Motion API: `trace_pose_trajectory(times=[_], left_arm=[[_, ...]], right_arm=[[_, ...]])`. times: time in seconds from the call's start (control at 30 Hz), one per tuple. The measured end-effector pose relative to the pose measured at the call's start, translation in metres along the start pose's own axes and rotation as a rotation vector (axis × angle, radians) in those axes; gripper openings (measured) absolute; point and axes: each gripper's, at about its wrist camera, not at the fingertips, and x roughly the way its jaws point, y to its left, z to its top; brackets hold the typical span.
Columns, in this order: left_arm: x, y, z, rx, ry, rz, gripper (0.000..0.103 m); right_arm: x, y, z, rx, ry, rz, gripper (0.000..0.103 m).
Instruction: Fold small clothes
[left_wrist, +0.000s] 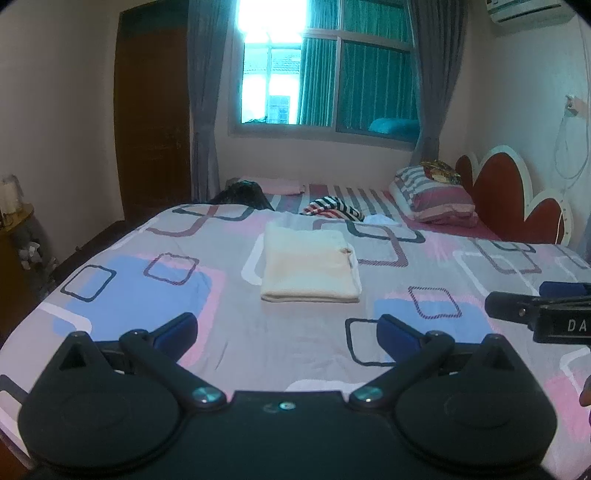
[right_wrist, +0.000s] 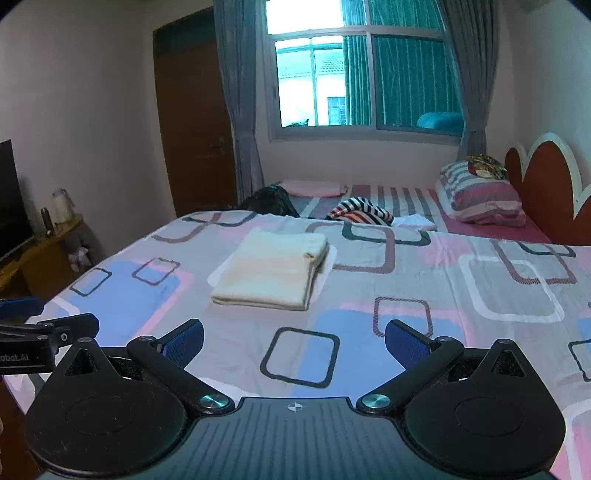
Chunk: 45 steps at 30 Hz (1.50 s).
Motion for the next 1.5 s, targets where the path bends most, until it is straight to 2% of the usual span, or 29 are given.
trace_pose_trajectory(times=[0.67,1.5], left_arm=[[0.006,-0.013,0.006,0.025,-0.014,-0.013,0.103],[0.005,-0.011,0.005,0.029,-0.018,-0.012,0.103]], right_arm=[[-0.007,-0.020,0.006,0.017,-0.015,-0.011,0.103],[-0.012,-0.013,0.006,0.019,-0.021,-0.002,0.103]])
